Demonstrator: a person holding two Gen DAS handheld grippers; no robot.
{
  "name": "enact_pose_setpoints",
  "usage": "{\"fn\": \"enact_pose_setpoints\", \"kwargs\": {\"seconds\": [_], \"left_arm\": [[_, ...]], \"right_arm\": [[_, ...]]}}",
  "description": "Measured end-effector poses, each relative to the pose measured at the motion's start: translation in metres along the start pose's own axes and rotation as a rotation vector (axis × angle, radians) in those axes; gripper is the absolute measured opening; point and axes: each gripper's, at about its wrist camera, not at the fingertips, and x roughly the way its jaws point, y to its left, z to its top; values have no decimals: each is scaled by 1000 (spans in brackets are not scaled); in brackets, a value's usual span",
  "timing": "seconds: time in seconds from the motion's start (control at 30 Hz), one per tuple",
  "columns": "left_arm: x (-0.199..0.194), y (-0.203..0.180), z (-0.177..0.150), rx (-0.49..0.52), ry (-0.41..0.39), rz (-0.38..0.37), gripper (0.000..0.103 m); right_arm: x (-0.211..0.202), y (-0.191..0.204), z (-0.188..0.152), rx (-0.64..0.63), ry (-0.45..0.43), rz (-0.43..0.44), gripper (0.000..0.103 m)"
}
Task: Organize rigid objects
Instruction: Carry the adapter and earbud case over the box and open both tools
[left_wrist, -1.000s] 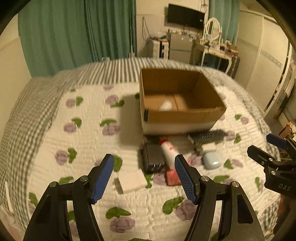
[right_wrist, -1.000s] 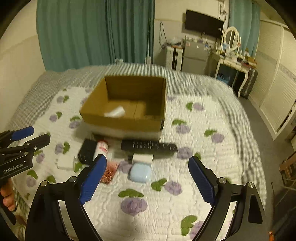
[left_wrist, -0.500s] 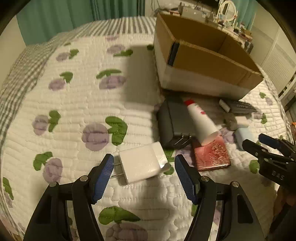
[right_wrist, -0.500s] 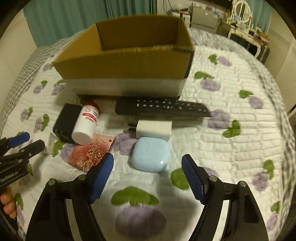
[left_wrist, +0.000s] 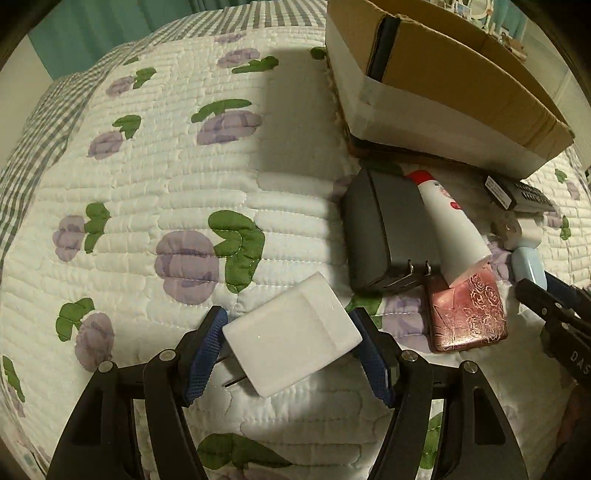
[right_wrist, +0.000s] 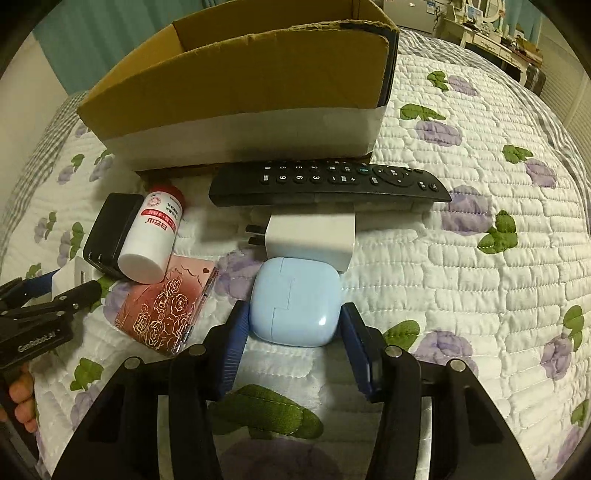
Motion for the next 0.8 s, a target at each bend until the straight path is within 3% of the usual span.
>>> {"fn": "enact_pose_setpoints", "kwargs": {"seconds": [0.47, 0.8], "left_arm": [[-48, 2, -20, 22, -72, -85, 66], [-133, -10, -10, 35, -244, -127, 66]], "right_arm": [[-57, 3, -11, -1, -80, 2, 50], [-134, 21, -8, -43, -215, -9, 50]]}}
